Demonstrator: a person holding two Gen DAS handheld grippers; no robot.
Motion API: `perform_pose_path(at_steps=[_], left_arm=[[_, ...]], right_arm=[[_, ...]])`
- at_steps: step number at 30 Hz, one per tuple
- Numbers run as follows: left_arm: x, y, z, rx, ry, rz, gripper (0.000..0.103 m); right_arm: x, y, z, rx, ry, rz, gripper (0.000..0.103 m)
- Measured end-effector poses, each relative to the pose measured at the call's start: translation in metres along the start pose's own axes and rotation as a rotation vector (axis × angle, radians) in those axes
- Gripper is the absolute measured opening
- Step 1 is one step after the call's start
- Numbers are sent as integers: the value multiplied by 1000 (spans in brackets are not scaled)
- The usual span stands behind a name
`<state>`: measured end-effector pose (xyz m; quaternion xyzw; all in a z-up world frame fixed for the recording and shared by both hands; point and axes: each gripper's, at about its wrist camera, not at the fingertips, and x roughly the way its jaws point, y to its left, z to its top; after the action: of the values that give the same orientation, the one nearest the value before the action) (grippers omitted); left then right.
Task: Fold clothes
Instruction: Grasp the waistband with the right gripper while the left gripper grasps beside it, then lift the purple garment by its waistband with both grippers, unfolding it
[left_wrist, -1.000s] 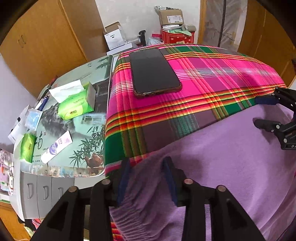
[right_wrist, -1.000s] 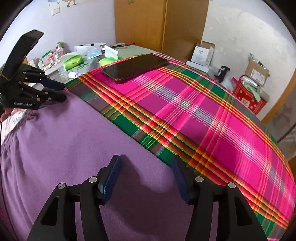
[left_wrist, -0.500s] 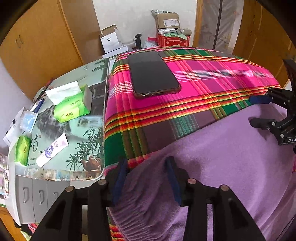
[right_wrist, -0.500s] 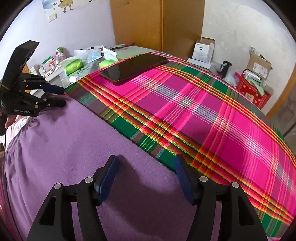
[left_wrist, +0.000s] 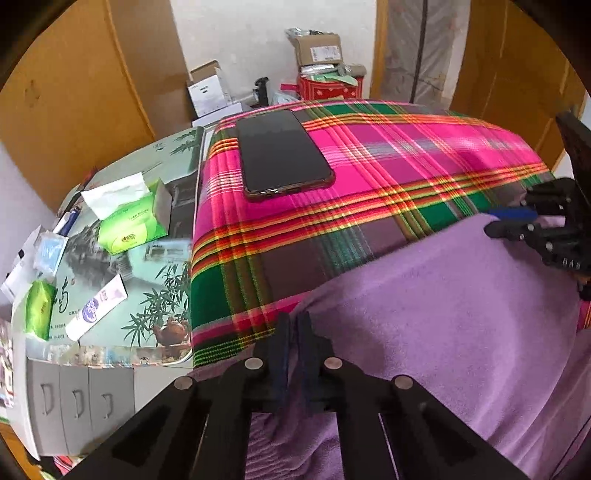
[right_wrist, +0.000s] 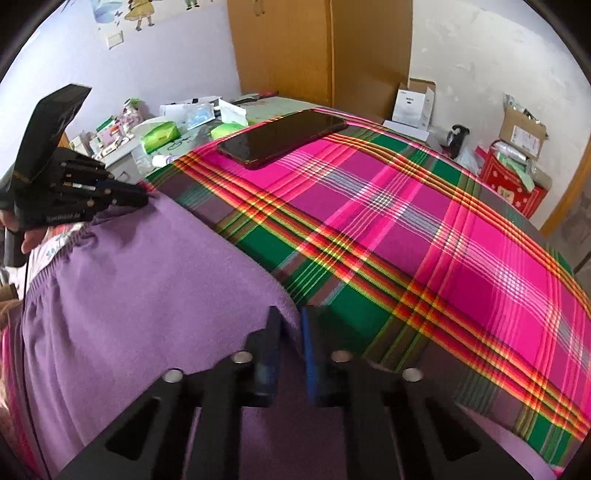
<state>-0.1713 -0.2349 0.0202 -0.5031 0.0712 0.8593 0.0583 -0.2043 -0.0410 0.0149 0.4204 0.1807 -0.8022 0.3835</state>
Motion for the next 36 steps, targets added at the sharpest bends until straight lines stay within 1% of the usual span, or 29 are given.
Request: perform_pose_path(at_steps=[3,9,14,22,26,31,36], left_arm=[[-5,-5,-1,12,-17,23,4],[-22,-6,-6,-4,-44,22,4],[-36,-7,-10,-18,-66,20,4],[-74,-14,-30,-22,-120,19,4],[-93,-19,-40,-14,-142,21,4],[-114,-23,-53,-8,-164,26,4],[-127,-25,-67,-7,-170,26,4]], right_arm=[[-5,10,-3,-28,-16,-45,6],[-29,22,-9,-12,-67,-61,6],[-51,41,-11,-27,-93,-100,6],[-92,78,-22,-57,-151,-137,6],[-113,92,-29,-49,-171,-140,6],[-135,114,-39,-67,-199,-147,6],[-147,135,-48,-83,-203,-159,6]])
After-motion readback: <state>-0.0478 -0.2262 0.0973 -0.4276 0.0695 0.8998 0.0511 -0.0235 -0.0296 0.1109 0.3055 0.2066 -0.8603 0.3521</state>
